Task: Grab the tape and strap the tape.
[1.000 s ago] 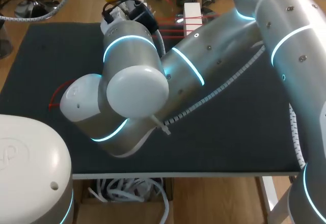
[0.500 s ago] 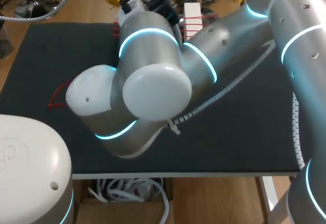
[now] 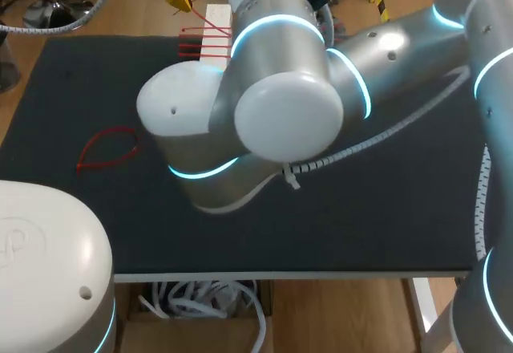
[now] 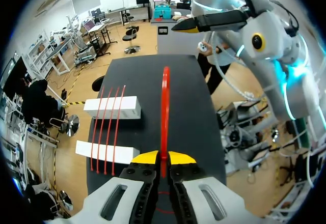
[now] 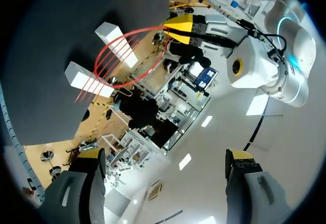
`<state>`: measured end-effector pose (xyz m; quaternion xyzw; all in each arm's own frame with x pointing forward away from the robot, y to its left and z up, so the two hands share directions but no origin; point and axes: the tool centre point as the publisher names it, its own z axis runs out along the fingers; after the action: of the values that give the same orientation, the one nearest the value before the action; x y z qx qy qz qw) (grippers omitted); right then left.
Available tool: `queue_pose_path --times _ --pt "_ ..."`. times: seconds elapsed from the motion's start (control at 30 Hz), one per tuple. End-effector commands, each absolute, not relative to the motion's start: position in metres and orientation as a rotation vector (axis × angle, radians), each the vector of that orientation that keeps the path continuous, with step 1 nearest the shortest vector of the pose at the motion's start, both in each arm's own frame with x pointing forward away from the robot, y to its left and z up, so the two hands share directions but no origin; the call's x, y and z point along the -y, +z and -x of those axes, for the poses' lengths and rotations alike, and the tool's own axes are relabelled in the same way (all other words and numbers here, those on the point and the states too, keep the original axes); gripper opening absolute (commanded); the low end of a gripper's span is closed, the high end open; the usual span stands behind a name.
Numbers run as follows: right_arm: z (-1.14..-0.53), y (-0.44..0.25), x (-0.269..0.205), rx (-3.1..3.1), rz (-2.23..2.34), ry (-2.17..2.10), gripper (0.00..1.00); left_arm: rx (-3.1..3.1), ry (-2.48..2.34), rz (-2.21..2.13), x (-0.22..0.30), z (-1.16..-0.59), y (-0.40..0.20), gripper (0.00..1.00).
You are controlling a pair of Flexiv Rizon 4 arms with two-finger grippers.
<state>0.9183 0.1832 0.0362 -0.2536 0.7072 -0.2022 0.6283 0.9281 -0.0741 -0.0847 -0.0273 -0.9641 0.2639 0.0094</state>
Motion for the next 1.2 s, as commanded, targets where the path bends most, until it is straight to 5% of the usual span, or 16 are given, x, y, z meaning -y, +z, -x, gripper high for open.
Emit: queue_pose_path --times 0.03,0.33,1.2 --pt "-0.924 0.042 -0.173 -1.614 0.610 -0.465 1.00 3.012 0.818 0.084 0.075 -0.928 -0.084 0.00" --pt "-0.924 0.043 -0.171 -1.598 0.656 -0.482 1.00 3.012 0.818 0.084 0.075 -0.928 -0.084 0.00" --pt "-0.924 0.043 -0.171 -1.598 0.656 -0.482 1.00 2.639 0.251 -0.630 -0.162 -0.852 -0.236 0.00"
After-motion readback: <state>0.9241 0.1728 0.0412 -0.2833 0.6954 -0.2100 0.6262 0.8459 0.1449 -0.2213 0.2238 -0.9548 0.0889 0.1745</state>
